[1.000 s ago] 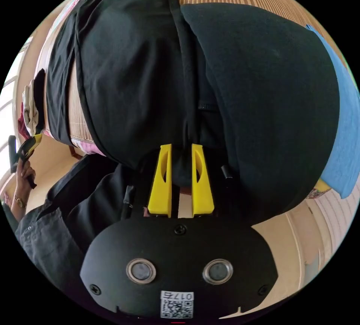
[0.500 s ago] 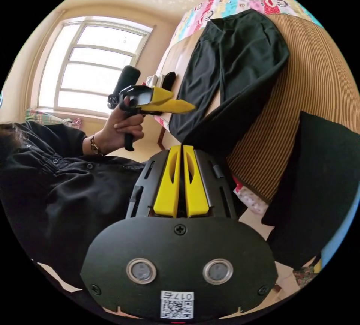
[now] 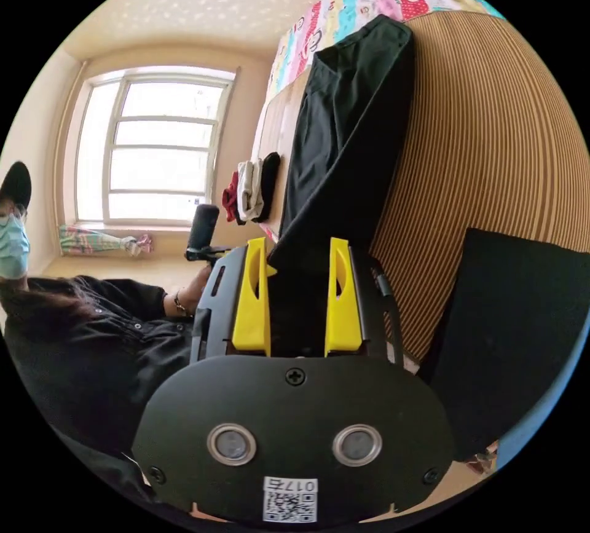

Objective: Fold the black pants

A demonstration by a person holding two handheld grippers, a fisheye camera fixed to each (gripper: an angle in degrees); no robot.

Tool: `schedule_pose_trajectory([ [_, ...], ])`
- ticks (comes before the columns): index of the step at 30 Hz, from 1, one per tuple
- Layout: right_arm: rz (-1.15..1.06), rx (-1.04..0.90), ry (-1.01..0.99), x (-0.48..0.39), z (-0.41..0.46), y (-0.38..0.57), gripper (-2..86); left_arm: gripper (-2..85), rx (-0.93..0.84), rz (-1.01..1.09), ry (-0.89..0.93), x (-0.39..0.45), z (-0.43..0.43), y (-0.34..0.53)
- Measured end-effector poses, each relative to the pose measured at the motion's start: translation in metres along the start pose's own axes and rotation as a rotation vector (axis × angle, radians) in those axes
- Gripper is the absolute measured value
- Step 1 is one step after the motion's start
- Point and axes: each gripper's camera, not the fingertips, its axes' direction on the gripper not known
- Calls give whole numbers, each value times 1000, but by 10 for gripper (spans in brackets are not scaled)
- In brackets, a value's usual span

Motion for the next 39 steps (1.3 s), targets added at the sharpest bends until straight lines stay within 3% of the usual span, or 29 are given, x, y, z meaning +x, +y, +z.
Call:
schedule_pose_trajectory([
  [2,54,78,-6,23,1,-44,163,-3,21,5,30,3,-14,11],
  [4,88,125,183,37,16,-116,170,-3,36,6,54,6,-24,19],
  [8,160,223,354,49,45,-221,156,-2,83,-17,120,3,-51,38],
  [12,272,223,542,65,83,-292,51,-2,159,-38,225,-8,-78,60],
  [14,196,293,687,32,97,-297,36,-3,232,-47,357,-22,-99,78],
  [16,-74,339,951,-46,148,-292,28,-4,287,-26,464,-33,-118,95],
  [18,-282,383,1042,-100,199,-280,25,-3,322,15,515,-42,-140,114],
  [21,-404,355,922,-150,285,-283,23,-2,374,8,502,-63,-181,152],
  [25,-417,96,773,-152,422,-312,32,5,448,-102,459,-114,-245,202],
  [28,-442,-58,751,-141,477,-308,45,29,382,-232,279,-164,-282,222],
  [31,-474,-42,844,-131,471,-270,59,76,224,-304,148,-207,-308,230],
  [33,-430,-67,829,-112,447,-241,65,79,207,-279,163,-219,-327,231],
  [39,-45,-171,719,-4,348,-119,73,90,109,-164,130,-221,-370,175],
])
